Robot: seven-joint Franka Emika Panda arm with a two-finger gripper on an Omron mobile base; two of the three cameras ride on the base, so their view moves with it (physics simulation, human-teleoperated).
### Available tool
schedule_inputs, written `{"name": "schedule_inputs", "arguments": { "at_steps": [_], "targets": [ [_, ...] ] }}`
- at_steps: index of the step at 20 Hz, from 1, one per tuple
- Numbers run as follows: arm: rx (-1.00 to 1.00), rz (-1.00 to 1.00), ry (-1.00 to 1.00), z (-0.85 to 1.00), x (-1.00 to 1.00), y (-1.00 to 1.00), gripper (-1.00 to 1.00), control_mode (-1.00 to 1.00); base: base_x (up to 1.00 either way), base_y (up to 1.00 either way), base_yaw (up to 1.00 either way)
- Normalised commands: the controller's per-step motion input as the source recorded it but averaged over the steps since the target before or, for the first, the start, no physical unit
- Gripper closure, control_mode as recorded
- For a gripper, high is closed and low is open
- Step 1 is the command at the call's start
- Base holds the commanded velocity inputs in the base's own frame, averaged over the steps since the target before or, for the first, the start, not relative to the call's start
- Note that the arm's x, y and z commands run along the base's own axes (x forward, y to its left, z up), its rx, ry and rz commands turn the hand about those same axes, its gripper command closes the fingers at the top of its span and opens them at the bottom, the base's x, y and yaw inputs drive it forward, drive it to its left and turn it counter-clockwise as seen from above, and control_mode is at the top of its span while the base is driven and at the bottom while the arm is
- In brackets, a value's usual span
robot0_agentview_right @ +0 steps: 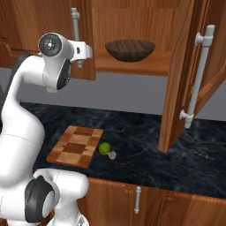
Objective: Open the cabinet. Place the bowl and condiment on the counter. Then place the lime and garlic on the cutting board.
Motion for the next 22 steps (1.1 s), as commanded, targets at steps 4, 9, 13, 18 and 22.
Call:
{"name": "schedule_inputs", "arguments": {
  "at_steps": [4, 9, 13, 18, 22],
  "targets": [
    [-0.1, 0.19, 0.0, 0.09, -1.0, 1.0, 1.0, -1.0, 0.0, 0.0, 0.0],
    [-0.12, 0.2, 0.03, 0.02, -1.0, 1.0, 1.0, -1.0, 0.0, 0.0, 0.0],
    [-0.12, 0.19, 0.06, 0.0, -1.0, 1.0, 1.0, -1.0, 0.0, 0.0, 0.0],
    [-0.08, 0.18, 0.04, 0.0, -1.0, 1.0, 1.0, -1.0, 0.0, 0.0, 0.0],
    [-0.03, 0.09, 0.0, 0.0, -0.98, 1.0, -1.0, -1.0, 0.0, 0.0, 0.0]
  ]
}}
